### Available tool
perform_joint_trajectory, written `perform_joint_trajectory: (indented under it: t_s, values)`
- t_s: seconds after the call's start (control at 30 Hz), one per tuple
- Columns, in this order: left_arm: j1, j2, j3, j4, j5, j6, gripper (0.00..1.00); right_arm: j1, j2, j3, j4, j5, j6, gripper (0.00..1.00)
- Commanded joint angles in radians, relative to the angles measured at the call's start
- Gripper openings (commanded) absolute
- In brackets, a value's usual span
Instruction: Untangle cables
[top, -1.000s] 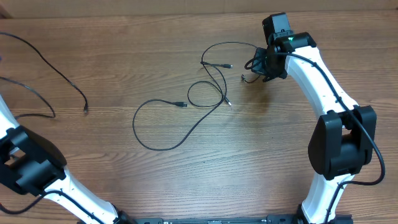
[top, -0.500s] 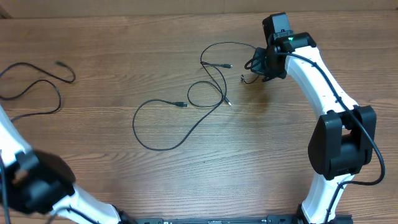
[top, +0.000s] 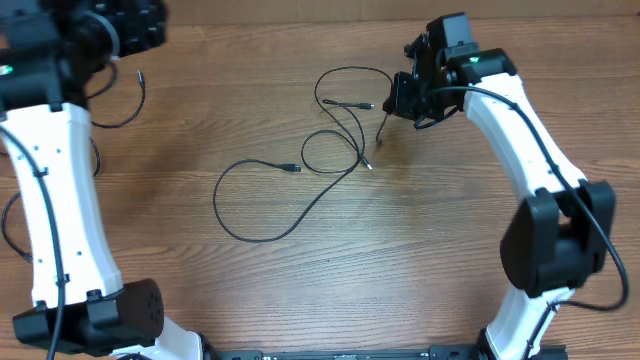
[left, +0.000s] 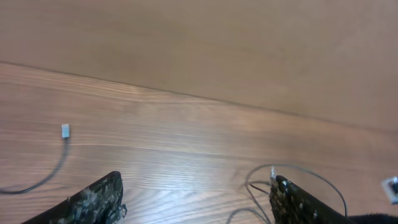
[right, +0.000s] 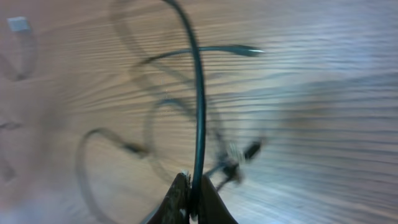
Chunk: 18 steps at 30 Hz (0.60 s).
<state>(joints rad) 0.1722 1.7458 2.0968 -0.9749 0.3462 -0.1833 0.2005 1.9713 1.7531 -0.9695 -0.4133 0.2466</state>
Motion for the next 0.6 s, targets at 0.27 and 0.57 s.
perform_joint_trajectory:
  t_s: [0.27,0.57]
  values:
    - [-0.184,0.055,0.000,0.002,0.060,0.085,0.82,-0.005,-0.352,0.180,-0.024,-0.248,-0.034,0.04]
    - [-0.291,0.192,0.000,0.006,0.450,0.361,0.83,-0.006,-0.480,0.220,-0.024,-0.300,0.039,0.04]
